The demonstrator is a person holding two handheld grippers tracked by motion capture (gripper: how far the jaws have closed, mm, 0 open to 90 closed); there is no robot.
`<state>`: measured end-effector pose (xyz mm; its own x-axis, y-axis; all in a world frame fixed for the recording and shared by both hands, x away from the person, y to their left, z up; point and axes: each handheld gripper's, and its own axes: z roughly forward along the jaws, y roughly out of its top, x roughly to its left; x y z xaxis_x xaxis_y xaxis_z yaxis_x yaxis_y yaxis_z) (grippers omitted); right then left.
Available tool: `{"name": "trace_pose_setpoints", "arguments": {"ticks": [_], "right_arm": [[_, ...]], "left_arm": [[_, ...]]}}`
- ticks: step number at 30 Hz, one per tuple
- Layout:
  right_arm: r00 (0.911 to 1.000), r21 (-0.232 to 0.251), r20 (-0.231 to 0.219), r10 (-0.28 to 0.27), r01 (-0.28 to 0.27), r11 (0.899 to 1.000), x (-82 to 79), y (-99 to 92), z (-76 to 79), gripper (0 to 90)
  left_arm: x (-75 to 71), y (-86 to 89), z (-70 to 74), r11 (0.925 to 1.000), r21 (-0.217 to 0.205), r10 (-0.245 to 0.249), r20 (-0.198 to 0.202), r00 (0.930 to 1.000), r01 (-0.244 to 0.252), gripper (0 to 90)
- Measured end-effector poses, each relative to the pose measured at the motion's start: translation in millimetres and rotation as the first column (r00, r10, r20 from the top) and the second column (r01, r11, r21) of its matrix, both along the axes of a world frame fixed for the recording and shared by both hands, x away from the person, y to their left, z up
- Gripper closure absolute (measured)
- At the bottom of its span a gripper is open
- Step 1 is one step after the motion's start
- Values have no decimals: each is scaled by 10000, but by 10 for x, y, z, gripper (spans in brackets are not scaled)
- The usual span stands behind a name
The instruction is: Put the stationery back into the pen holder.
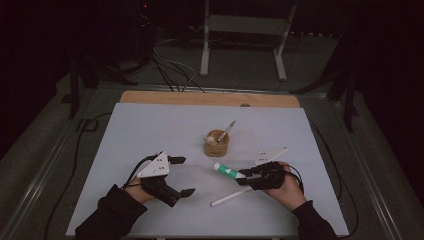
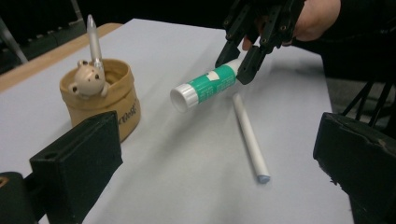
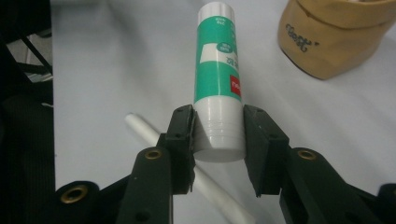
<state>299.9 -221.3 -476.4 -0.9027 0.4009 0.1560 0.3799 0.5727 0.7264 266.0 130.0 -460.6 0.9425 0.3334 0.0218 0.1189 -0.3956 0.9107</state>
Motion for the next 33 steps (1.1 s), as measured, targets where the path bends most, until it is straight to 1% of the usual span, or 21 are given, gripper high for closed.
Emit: {"name": "trace_pose_setpoints", "arguments": {"ticks": [3, 5, 6, 7, 8, 9, 10, 12, 17, 18, 21, 22, 23, 24, 25, 26, 27, 28, 30, 32, 33], "right_arm": [[9999, 3, -72, 81, -81, 10000, -5, 46, 11, 649], [9998, -34, -107, 142, -142, 9999, -9, 78, 19, 648], [9997, -26, -156, 213, -213, 9998, -11, 107, 26, 648], [9997, -26, -156, 213, -213, 9998, -11, 107, 26, 648], [9997, -37, -156, 212, -212, 9998, -11, 119, 31, 648], [9995, -26, -188, 252, -253, 9997, -12, 139, 36, 648], [9994, 15, -225, 278, -278, 9996, -13, 168, 44, 648], [9991, 5, -240, 337, -337, 9994, -14, 197, 50, 648], [9984, 19, -364, 431, -430, 9991, -14, 254, 61, 648], [9981, 14, -383, 490, -490, 9988, -16, 278, 70, 648], [9980, 7, -398, 499, -499, 9988, -21, 304, 79, 648], [9978, 11, -416, 524, -524, 9986, -26, 331, 86, 648], [9978, 11, -416, 524, -524, 9986, -26, 331, 86, 648], [9973, 15, -436, 594, -594, 9982, -26, 352, 92, 648], [9973, 15, -436, 594, -594, 9982, -26, 352, 92, 648], [9973, -21, -483, 561, -563, 9984, -28, 375, 97, 648], [9973, -21, -483, 561, -563, 9984, -28, 375, 97, 648], [9971, -17, -504, 564, -565, 9984, -28, 385, 98, 648], [9968, -22, -556, 569, -571, 9984, -31, 408, 103, 648], [9968, -60, -542, 594, -598, 9982, -31, 435, 106, 648], [9964, -50, -574, 622, -626, 9980, -32, 453, 107, 648]], "left_arm": [[-35, -29, 44, 9997, 244, -46, 338, 9994, 38, 18], [-46, -51, 71, 9989, 474, -11, 237, 9997, -1, 17], [-64, -77, 96, 9973, 735, 2, 297, 9996, -24, 17], [-64, -77, 96, 9973, 735, 2, 297, 9996, -24, 17], [-73, -91, 114, 9956, 929, 51, 227, 9997, -72, 17], [-79, -99, 122, 9950, 994, 9, 246, 9997, -33, 17], [-97, -107, 136, 9944, 1059, -18, 444, 9990, -29, 17], [-110, -119, 160, 9933, 1153, -36, 556, 9984, -28, 17], [-115, -121, 189, 9899, 1419, -84, 705, 9975, -17, 17], [-120, -125, 194, 9875, 1571, -36, 838, 9965, -96, 17], [-139, -133, 195, 9833, 1809, -6, 1135, 9935, -200, 17], [-153, -142, 190, 9797, 1982, 36, 1371, 9906, -310, 18], [-153, -142, 190, 9797, 1982, 36, 1371, 9906, -310, 18], [-166, -150, 186, 9748, 2191, 60, 1579, 9874, -409, 18], [-166, -150, 186, 9748, 2191, 60, 1579, 9874, -409, 18], [-182, -162, 177, 9692, 2409, 77, 1751, 9845, -504, 18], [-182, -162, 177, 9692, 2409, 77, 1751, 9845, -504, 19], [-193, -171, 170, 9633, 2605, 124, 1991, 9799, -651, 19], [-208, -183, 160, 9549, 2863, 137, 2235, 9746, -791, 19], [-223, -196, 148, 9481, 3036, 180, 2448, 9694, -943, 20], [-227, -199, 145, 9467, 3078, 161, 2502, 9681, -953, 20]]}}
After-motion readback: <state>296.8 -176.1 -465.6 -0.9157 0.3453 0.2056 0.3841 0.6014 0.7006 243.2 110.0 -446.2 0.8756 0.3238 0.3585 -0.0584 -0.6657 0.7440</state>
